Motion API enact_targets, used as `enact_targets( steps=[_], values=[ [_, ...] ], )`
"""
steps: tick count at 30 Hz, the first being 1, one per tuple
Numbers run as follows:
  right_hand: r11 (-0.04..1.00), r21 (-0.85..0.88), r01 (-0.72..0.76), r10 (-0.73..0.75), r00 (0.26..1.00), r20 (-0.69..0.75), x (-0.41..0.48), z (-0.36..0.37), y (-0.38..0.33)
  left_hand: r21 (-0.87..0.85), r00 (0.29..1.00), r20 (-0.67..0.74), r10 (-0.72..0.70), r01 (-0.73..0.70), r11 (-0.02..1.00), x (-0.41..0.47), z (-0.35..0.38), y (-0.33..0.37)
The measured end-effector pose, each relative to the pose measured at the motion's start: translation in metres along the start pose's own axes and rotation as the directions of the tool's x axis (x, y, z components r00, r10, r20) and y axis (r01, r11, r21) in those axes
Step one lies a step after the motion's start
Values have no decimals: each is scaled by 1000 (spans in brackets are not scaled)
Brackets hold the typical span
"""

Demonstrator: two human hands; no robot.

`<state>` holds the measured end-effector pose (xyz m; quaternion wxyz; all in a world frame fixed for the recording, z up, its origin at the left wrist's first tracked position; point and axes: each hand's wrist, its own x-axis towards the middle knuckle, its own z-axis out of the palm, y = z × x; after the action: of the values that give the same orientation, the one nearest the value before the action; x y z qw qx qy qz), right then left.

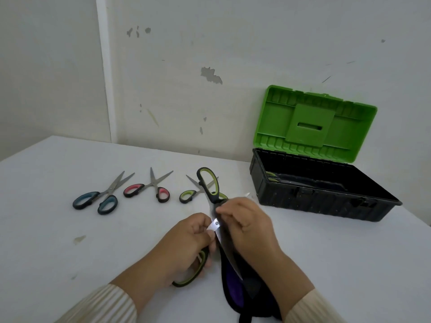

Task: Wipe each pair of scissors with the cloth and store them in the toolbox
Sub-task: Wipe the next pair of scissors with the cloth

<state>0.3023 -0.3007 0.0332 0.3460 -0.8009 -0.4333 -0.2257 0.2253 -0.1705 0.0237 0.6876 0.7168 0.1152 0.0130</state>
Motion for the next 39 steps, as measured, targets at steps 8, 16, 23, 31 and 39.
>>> enact_targets(
  steps=[8, 16, 23, 31, 39],
  values=[
    [997, -75, 31, -35, 997, -62, 5, 0, -5, 63, 1000, 9, 20, -20, 998, -1, 2, -1],
    [994, -33, -103, 99, 989, -107, 7, -8, 13, 47, 1000, 22, 3, -4, 999, -1, 0, -1],
    [996, -10, -87, 86, 996, -30, 3, -2, 4, 26, 999, 33, 13, -14, 1000, -4, -2, 1],
    [944, 194, -268, 307, 926, -219, 2, -32, 1, -75, 1000, -27, 10, -12, 997, -3, -10, 10],
    [1000, 14, -28, 23, 961, 275, -5, -5, -11, -143, 947, -322, 23, -72, 987, 2, -27, 15]
  ],
)
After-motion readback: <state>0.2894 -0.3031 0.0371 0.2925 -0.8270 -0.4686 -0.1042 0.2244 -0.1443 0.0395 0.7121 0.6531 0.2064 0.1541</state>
